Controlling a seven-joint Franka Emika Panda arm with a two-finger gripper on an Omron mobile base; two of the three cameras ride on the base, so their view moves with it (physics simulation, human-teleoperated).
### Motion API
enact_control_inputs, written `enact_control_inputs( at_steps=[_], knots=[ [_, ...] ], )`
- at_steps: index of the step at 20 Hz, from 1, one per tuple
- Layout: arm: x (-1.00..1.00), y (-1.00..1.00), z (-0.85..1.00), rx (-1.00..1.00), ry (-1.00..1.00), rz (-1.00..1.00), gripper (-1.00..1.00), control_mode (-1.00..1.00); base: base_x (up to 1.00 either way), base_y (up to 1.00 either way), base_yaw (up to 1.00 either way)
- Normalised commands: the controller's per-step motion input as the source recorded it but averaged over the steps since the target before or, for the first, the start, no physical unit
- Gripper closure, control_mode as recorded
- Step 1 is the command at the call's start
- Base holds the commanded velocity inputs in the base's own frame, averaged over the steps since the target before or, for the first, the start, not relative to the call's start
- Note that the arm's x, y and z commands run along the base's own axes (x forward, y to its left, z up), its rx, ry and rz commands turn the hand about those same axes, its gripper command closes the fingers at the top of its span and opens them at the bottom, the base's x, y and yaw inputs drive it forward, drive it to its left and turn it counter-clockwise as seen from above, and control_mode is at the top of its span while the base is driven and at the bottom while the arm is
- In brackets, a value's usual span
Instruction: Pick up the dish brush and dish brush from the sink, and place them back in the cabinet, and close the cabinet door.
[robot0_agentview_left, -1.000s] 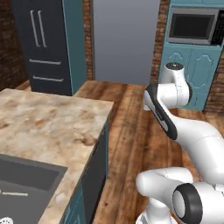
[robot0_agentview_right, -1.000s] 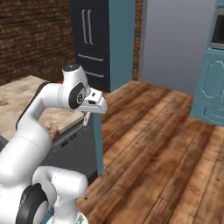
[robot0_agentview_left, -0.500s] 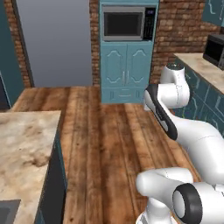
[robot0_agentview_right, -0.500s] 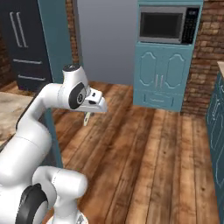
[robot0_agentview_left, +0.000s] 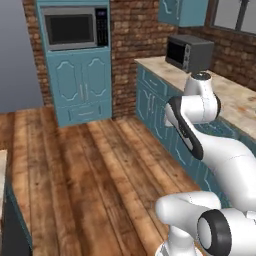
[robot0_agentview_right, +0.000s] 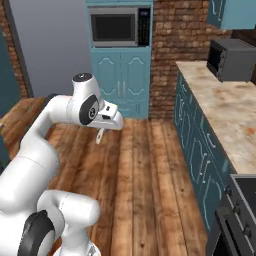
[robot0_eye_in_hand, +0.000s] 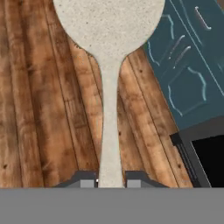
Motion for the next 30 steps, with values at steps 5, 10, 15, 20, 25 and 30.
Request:
enact_control_inputs(
  at_steps=[5,10,15,20,25,30],
  knots=[
    [0.0,0.0,0.0,0.0,0.0,0.0,1.0,1.0,0.08,-0.35,-0.48],
    [0.0,0.0,0.0,0.0,0.0,0.0,1.0,1.0,0.11,-0.32,-0.48],
    [0.0,0.0,0.0,0.0,0.0,0.0,1.0,1.0,0.12,-0.31,-0.47],
    [0.0,0.0,0.0,0.0,0.0,0.0,1.0,1.0,0.15,-0.3,-0.48],
    [0.0,0.0,0.0,0.0,0.0,0.0,1.0,1.0,0.15,-0.33,-0.48],
    [0.0,0.0,0.0,0.0,0.0,0.0,1.0,1.0,0.09,-0.37,-0.46]
  ],
)
